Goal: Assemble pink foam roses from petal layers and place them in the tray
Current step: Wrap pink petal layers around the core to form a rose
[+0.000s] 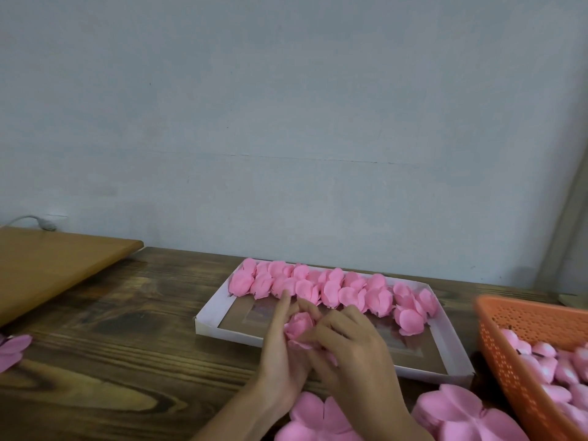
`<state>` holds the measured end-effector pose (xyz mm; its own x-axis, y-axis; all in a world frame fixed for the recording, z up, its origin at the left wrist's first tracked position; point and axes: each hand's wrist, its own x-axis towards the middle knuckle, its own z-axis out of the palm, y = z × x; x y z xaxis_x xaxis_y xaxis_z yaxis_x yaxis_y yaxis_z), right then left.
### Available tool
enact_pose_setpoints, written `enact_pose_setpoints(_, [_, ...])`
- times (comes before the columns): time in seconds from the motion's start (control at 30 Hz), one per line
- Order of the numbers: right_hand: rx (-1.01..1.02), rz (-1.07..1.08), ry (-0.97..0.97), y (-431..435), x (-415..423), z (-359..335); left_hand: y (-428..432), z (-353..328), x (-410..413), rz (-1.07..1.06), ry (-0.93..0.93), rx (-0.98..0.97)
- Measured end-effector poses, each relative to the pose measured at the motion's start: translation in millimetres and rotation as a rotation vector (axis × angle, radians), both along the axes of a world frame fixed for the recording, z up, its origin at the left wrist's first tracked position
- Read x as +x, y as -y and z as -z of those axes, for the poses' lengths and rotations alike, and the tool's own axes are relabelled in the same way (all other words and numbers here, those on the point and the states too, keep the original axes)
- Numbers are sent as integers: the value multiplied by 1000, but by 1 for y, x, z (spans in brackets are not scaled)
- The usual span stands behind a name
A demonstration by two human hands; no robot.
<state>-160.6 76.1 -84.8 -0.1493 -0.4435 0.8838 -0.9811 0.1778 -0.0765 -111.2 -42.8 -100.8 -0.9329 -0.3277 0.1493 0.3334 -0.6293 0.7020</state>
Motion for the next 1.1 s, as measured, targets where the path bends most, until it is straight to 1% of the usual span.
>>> enact_pose_setpoints(0.1, [-39, 69, -130, 0, 0, 1, -3, 5, -2, -3, 14, 57])
enact_pose_setpoints(0.17, [-41, 105, -137, -1, 1, 0, -6, 7, -3, -26, 28, 36])
enact_pose_setpoints(0.23, [-20, 136, -59, 0, 4, -1, -9, 9, -3, -100, 68, -71])
enact_pose_setpoints(0.3, [-8, 147, 183, 2, 8, -1, -9, 8, -3, -191, 98, -188])
enact_pose_setpoints(0.37, [-16, 128, 454, 3, 11, 1, -7, 4, -3, -236, 108, -248])
enact_pose_setpoints(0.47, [45, 70, 797, 1, 8, 0, -4, 2, -4, -215, 110, -225])
enact_pose_setpoints(0.53, [94, -15, 1008, 0, 5, 0, -4, 4, -6, -211, 117, -188])
enact_pose_setpoints(0.6, [123, -93, 1126, 1, 4, 0, -2, 6, -8, -214, 123, -120])
enact_pose_setpoints(0.7, [148, -129, 1259, -1, 4, -6, 5, 3, -8, -231, 120, 71])
enact_pose_setpoints(0.8, [205, -208, 1413, -3, 3, -8, 14, -2, -9, -279, 116, 160])
enact_pose_setpoints(0.9, [140, -259, 1435, -3, 5, -10, 18, -4, -10, -321, 90, 185])
enact_pose_setpoints(1.0, [55, -318, 1441, -2, 11, -14, 19, -4, -10, -284, 77, 189])
enact_pose_setpoints(1.1, [14, -353, 1356, 0, 17, -16, 18, -3, -9, -253, 72, 168])
